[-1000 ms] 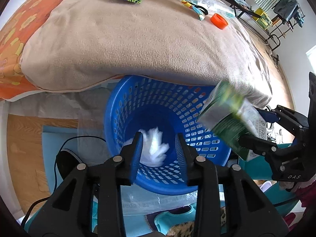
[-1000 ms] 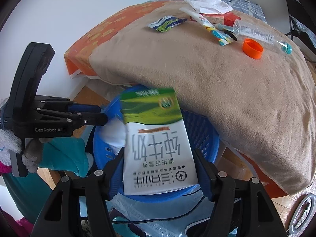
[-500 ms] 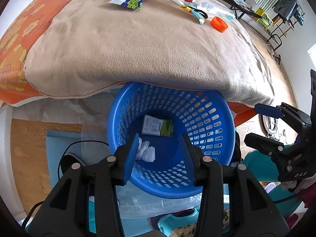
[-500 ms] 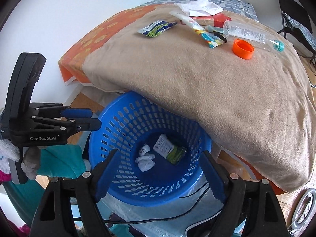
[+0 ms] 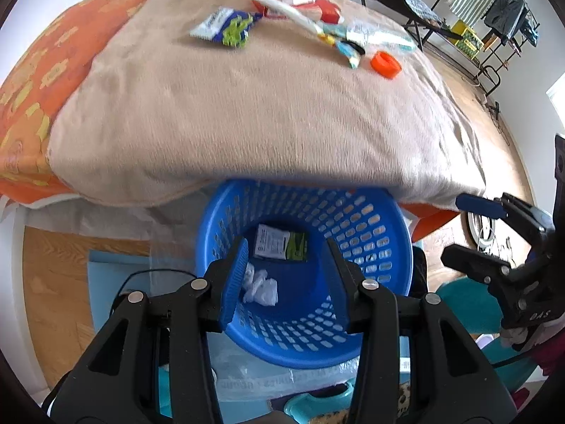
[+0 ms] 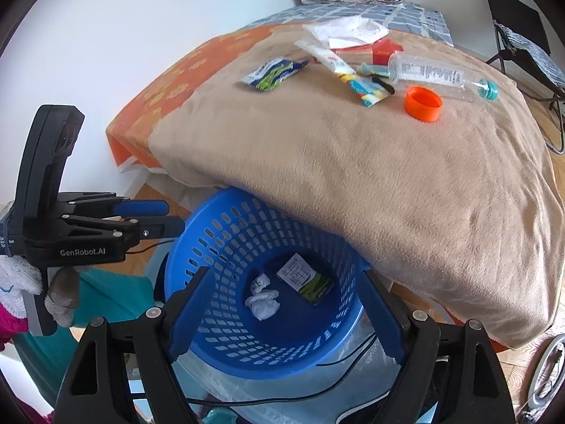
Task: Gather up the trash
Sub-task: 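Grasp the blue seaweed packet with the left tool while the right tool grasps the orange cap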
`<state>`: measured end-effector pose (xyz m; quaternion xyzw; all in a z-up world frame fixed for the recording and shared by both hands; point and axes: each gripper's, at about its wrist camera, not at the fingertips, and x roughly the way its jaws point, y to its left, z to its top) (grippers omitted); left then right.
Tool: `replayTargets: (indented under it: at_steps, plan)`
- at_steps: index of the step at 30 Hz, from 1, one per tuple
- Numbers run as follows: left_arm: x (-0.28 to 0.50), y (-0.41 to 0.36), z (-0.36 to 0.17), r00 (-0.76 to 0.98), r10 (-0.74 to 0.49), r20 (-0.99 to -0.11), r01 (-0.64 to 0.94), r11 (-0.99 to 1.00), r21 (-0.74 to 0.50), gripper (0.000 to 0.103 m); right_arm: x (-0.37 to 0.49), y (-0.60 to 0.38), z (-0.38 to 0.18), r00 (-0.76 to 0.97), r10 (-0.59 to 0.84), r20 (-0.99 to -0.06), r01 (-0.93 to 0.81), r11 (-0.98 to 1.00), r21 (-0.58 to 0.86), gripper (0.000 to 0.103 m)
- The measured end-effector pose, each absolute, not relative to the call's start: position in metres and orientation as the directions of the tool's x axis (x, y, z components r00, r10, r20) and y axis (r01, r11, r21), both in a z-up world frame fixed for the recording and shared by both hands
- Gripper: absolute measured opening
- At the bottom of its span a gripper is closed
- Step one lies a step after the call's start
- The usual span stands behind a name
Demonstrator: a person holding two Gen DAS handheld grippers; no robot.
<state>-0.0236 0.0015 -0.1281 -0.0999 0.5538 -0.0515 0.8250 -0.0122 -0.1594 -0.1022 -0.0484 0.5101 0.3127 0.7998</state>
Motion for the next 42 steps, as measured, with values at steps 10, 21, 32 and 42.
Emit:
replayTargets:
  at_steps: [10,21,32,42]
  plan:
    - [0.016,0.023,-0.098,0.446,-0.151,-0.882,-0.052,0.980,-0.194,0.055,0.002,-0.165,-0.082,0.331,0.472,-0.817,-0.546,0.802,0.242,0.087]
    - [0.075,0.040,-0.078,0.485,-0.117,-0.867,-0.056,0.985,-0.164,0.065,0.037,-0.188,-0.063,0.400,0.481,-0.780,-0.479,0.835,0.270,0.087]
    - [0.135,0.057,-0.079,0.483,-0.169,-0.859,-0.075,0.970,-0.233,0.071,0.080,-0.205,-0.064,0.426,0.463,-0.777,-0.407,0.865,0.292,0.087]
    - [0.182,0.056,-0.098,0.454,-0.106,-0.885,-0.102,0.980,-0.170,0.072,0.124,-0.203,-0.057,0.471,0.404,-0.784,-0.439,0.878,0.189,0.103]
